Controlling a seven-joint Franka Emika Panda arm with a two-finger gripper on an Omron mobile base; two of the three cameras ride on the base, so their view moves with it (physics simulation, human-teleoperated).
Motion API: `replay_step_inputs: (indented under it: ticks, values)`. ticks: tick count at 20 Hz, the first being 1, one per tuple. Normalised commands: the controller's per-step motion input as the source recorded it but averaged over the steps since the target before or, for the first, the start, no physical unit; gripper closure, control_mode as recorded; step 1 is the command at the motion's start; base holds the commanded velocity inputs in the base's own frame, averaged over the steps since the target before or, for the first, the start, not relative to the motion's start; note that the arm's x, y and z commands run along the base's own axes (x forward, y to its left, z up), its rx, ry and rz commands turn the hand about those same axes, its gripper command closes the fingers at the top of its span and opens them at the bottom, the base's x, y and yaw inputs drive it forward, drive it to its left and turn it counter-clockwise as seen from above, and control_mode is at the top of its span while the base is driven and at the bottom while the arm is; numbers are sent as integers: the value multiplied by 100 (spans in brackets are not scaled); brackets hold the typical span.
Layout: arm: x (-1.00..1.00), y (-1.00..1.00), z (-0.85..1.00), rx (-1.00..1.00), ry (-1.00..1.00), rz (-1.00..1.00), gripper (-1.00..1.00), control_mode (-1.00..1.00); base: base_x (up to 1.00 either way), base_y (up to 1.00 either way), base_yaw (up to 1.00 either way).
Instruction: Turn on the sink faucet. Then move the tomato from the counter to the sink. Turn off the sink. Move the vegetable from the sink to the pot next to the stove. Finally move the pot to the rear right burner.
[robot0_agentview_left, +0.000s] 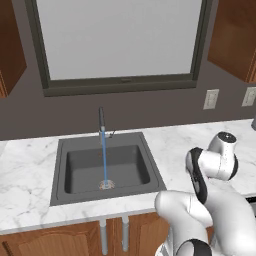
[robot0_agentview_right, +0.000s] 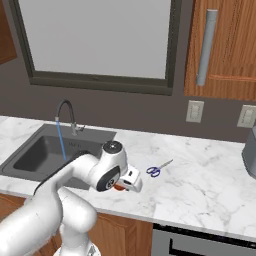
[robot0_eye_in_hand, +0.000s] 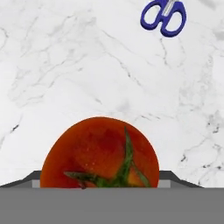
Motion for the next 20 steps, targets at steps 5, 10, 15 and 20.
replay_step_inputs:
  ticks: [5, 10, 15, 20]
  values:
    - [38, 98, 11, 0, 2, 1, 100, -100, 0, 0, 0]
    - [58, 95, 0, 0, 4, 3, 100, -100, 0, 0, 0]
    - [59, 96, -2, 0, 5, 5, 100, -100, 0, 0, 0]
    - [56, 96, -19, 0, 2, 5, 100, -100, 0, 0, 0]
